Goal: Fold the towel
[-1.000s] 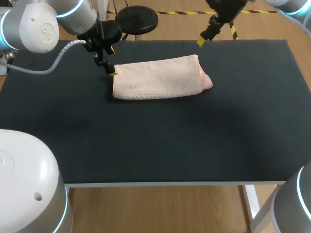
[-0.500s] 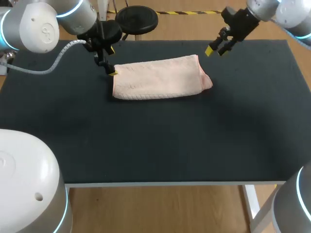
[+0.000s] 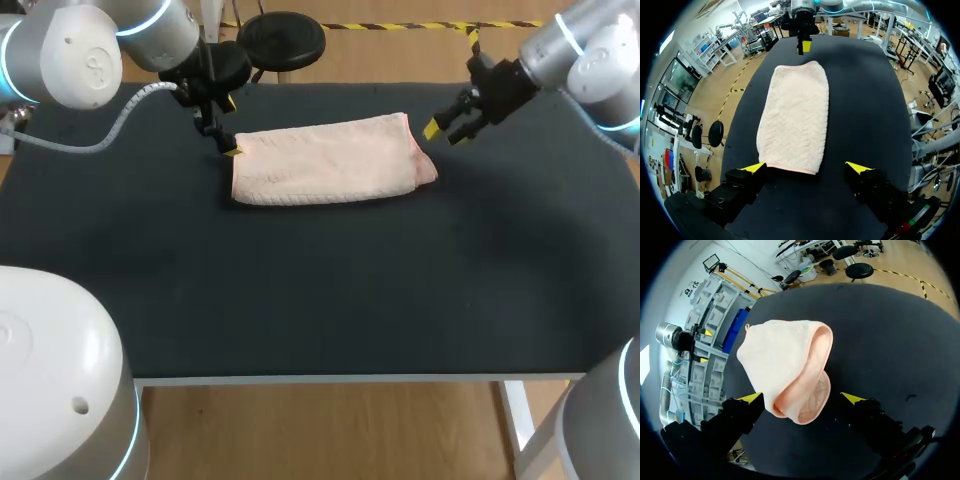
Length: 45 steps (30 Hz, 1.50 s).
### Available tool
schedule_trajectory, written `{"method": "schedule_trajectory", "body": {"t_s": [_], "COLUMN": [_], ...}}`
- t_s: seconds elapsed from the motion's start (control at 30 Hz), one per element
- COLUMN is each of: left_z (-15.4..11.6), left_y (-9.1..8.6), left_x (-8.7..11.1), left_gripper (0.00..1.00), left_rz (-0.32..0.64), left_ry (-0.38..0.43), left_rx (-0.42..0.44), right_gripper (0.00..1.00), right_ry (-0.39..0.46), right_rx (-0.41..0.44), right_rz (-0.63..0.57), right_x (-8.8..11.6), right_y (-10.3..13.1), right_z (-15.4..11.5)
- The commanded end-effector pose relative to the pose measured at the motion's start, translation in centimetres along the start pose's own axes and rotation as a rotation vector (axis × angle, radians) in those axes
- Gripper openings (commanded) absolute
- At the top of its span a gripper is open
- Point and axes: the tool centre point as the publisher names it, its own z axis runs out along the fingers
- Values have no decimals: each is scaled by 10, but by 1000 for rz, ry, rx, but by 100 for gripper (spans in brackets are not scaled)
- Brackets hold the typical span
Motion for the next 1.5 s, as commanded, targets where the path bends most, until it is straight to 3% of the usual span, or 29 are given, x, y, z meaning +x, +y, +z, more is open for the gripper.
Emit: {"method": "schedule_trajectory", "body": {"t_s": [0.03,0.5,1.5], "left_z": [0,0,0], "left_y": [1,1,1], "left_x": [0,0,0], "left_gripper": [100,100,100], "left_rz": [2,2,2], "left_ry": [2,2,2], "left_rx": [3,3,3], "right_gripper": [100,100,100], "right_ry": [47,55,149], "right_rx": [49,93,117], "right_rz": [2,76,92], "right_x": [-8,-16,8], "right_y": [9,-4,-14], "right_z": [11,31,62]}}
